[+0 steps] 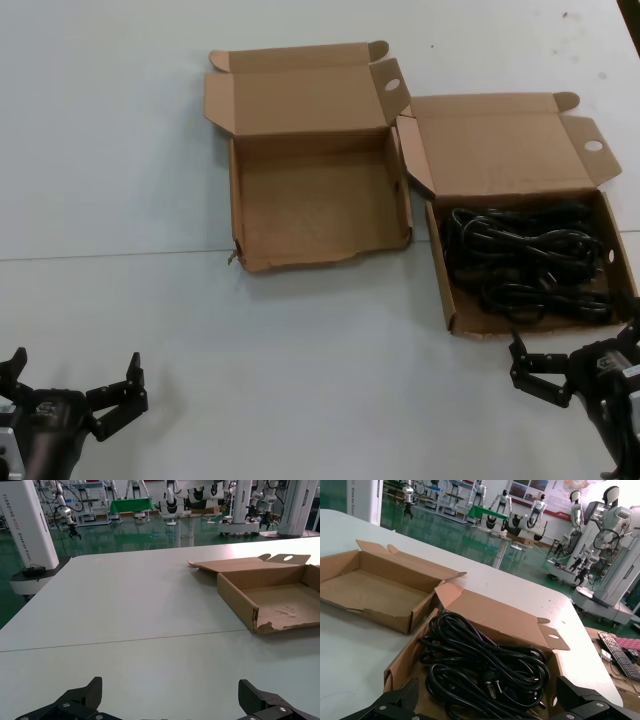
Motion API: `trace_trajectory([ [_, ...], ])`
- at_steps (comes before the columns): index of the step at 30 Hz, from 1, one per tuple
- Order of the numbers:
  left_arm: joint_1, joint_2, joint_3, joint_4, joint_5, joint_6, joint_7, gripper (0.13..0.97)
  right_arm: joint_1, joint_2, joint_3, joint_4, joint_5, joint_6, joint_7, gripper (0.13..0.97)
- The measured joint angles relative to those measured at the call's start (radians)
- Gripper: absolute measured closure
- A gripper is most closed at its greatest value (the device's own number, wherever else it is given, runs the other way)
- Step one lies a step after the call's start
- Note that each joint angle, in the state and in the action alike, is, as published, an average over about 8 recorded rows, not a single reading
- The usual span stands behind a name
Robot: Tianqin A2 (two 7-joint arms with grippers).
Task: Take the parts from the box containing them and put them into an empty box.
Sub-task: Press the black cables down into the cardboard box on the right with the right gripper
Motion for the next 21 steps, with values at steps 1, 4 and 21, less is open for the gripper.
trace_trajectory([
  [1,0.0,0.0,0.0,0.0,0.0,0.0,0.0,0.132,0.0,0.0,0.0,0.0,0.0,0.0,0.0,0.129],
  [4,0.0,0.0,0.0,0.0,0.0,0.0,0.0,0.132,0.0,0.0,0.0,0.0,0.0,0.0,0.0,0.129],
  [21,0.0,0.0,0.0,0.0,0.0,0.0,0.0,0.138,0.0,0.0,0.0,0.0,0.0,0.0,0.0,0.129],
])
